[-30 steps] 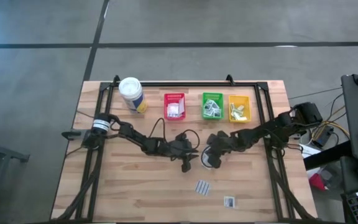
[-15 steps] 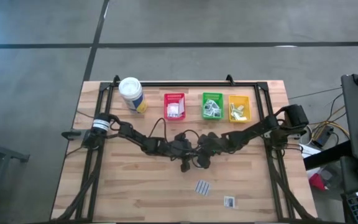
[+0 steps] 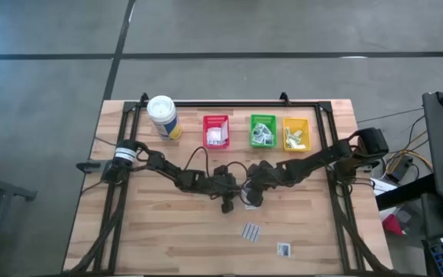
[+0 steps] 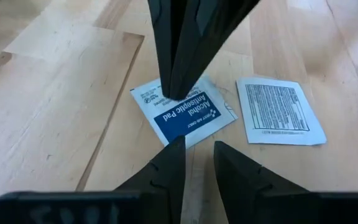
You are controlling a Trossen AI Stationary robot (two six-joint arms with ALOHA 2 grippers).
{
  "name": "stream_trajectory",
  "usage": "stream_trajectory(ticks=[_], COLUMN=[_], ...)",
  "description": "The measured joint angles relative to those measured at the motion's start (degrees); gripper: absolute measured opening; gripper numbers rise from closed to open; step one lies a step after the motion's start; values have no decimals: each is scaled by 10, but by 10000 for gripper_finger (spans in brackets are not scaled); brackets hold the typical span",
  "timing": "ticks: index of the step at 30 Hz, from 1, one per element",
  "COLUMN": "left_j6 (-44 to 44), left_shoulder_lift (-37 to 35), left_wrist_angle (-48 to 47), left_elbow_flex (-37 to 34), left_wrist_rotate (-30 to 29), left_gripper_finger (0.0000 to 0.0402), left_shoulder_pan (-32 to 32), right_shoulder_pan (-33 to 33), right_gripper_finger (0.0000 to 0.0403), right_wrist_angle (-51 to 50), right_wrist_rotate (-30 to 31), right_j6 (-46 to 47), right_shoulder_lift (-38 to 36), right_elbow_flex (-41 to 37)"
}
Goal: Pick & Place First Aid Supplies
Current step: Put the alcohol pad in the green bin
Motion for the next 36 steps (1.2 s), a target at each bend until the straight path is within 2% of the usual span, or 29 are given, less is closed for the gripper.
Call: stream_trajectory(ticks=[15,31,36], left_j6=[42,6,-6], left_shoulder_lift=[0,34,34], left_wrist_angle=[37,51,48], left_elbow_flex=[4,4,4], left_wrist_rotate=[0,-2,-1], left_gripper_finger=[94,94,94], left_shoulder_pan=[4,8,9], right_shoulder_pan=[0,-37,-49], right_gripper_finger=[8,9,9], right_wrist_angle=[-109,-98,-97], right_wrist_rotate=[-19,-20,-41], right_j6=[-16,-16,-16], right_shoulder_lift=[-115,-64,-64], right_elbow_flex=[-4,-5,-5])
